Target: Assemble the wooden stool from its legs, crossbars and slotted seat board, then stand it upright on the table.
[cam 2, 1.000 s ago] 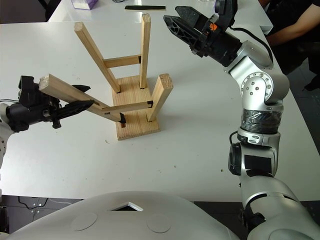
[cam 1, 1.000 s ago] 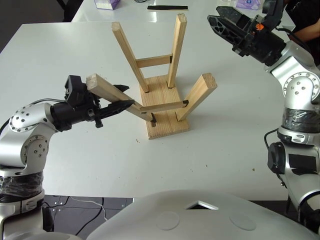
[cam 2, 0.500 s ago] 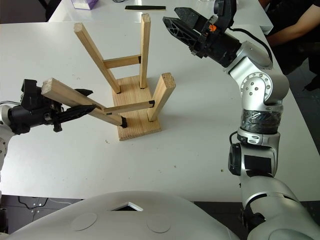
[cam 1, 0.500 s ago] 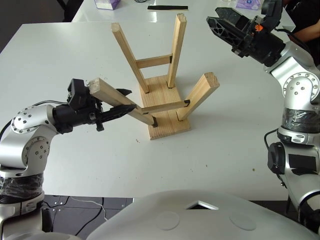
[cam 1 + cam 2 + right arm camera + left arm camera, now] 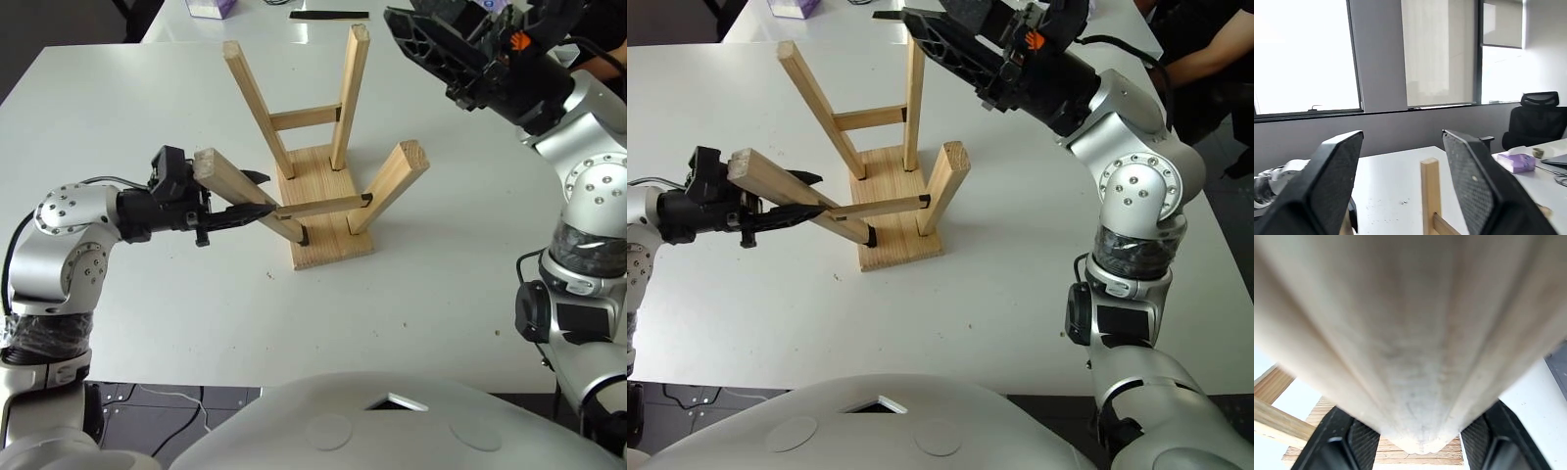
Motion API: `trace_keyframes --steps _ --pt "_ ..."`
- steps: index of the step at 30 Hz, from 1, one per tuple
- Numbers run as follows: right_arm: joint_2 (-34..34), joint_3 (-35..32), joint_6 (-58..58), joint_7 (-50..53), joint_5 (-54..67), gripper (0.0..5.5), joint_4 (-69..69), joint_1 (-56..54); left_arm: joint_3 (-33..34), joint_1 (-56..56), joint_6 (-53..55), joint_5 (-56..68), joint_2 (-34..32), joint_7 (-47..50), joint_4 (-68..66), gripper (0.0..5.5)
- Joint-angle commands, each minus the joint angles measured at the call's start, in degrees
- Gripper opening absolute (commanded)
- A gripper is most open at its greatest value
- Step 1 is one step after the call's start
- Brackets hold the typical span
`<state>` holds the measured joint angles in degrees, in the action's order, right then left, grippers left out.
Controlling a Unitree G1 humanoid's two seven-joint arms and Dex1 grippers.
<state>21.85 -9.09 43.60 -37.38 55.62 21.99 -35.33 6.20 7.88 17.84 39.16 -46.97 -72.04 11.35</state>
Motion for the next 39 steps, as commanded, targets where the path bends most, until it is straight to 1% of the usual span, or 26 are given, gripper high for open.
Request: trace_keyframes --steps 1,3,6,10,11,12,16,22,26,30,35,39 --pt "-0.3 4.2 2.1 4.3 -0.1 2.99 6.6 0.3 -2.2 1.7 -0.1 -5.5 -1.8 0.4 -1.8 2.05" --pt "0.3 8.0 1.7 5.4 -3.9 2.99 9.9 1.4 -2.2 1.4 -0.6 -6.5 -2.1 1.3 -0.7 2.05" --pt "-0.6 10.9 2.0 9.4 -6.3 2.99 13.3 2.8 -2.3 0.0 -0.2 -7.2 -1.6 3.9 2.4 2.05" --pt "0.2 18.4 1.1 14.3 -16.1 2.99 16.2 4.7 -1.7 -2.9 1.7 -6.3 -0.5 8.0 7.5 2.05" --pt "-0.2 19.4 0.9 15.0 -17.4 2.81 16.7 5.0 -1.6 -3.2 2.1 -6.0 -0.4 8.6 8.1 2.05" --pt "-0.6 20.2 0.6 15.5 -18.5 2.77 17.1 5.0 -1.6 -3.3 2.5 -6.3 -0.4 9.2 8.0 2.05" --pt "-1.9 23.5 -0.7 17.3 -23.8 2.11 17.8 3.7 -1.8 -2.8 3.2 -6.7 -0.7 10.6 7.5 2.05" --pt "-1.9 30.5 -3.7 18.0 -33.8 1.16 17.3 3.1 -2.2 -2.2 5.8 -6.7 -1.4 12.5 8.7 2.05" --pt "-0.5 36.3 -4.9 17.3 -39.9 0.6 15.8 5.7 -1.8 -2.4 6.6 -6.3 -0.6 13.7 8.3 2.05" --pt "2.8 41.5 -5.8 17.0 -47.4 0.02 12.6 8.3 -2.2 -3.4 7.0 -6.2 -0.1 14.7 8.9 2.05" --pt "2.4 42.0 -1.7 16.4 -49.3 0.0 12.4 10.3 -2.6 -4.6 8.3 -5.9 0.3 16.5 10.1 2.05" --pt "1.4 47.1 -1.3 14.6 -52.4 0.0 7.7 9.2 -3.9 -4.5 10.0 -6.2 0.0 17.8 11.3 2.05"
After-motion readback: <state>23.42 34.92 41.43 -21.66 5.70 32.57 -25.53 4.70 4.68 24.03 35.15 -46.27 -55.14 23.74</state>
